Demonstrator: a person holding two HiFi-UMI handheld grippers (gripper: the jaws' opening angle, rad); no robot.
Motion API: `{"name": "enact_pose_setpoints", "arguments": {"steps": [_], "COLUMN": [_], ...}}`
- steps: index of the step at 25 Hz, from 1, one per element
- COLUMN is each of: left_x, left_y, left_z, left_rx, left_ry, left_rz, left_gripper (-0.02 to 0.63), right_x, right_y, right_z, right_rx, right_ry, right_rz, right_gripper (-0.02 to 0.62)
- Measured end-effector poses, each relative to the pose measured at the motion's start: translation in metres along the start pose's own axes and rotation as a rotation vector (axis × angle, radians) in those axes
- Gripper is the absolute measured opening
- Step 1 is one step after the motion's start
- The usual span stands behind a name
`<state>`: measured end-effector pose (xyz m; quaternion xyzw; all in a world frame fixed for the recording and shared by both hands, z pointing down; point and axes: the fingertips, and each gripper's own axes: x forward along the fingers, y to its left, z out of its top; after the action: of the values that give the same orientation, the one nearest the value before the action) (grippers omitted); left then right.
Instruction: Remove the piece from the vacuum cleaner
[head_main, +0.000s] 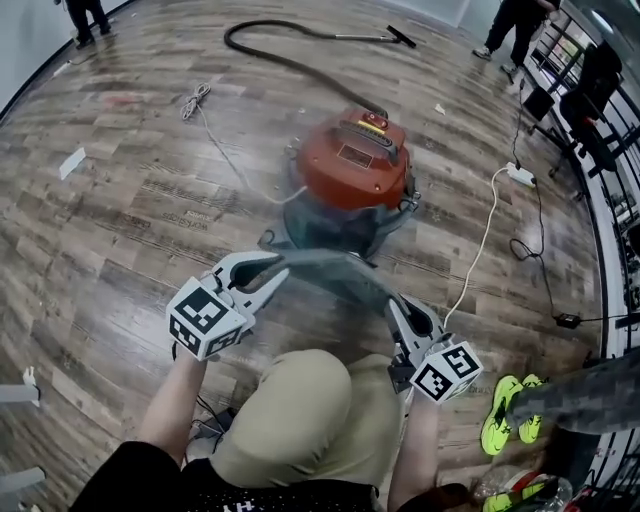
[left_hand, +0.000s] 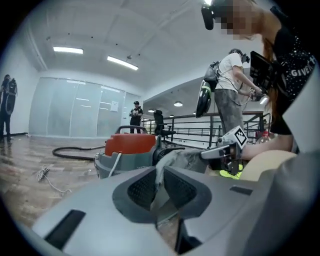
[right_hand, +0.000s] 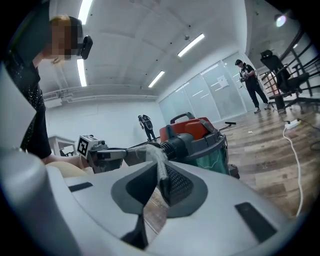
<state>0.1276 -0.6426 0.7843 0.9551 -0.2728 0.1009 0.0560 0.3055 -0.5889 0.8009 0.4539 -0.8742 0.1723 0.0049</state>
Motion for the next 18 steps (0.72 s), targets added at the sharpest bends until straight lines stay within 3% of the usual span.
{"name": "enact_pose_setpoints", "arguments": {"steps": [4, 18], "left_x": [-0.005, -0.033], "left_y": [-0.009, -0.019], "left_z": [-0.003, -0.001], "left_rx": [0.013, -0.047], "left_ry": [0.017, -0.023], "left_rz": [0.000, -0.001], "left_gripper": [0.040, 0.034], "right_x": [0.000, -0.011], "right_y": [0.010, 0.028], "right_z": [-0.002, -0.004], "right_rx": [-0.028, -0.009], "right_ry": [0.003, -0.009], "right_rz": [0.011, 0.013], "right_gripper": [0.042, 0.041]}}
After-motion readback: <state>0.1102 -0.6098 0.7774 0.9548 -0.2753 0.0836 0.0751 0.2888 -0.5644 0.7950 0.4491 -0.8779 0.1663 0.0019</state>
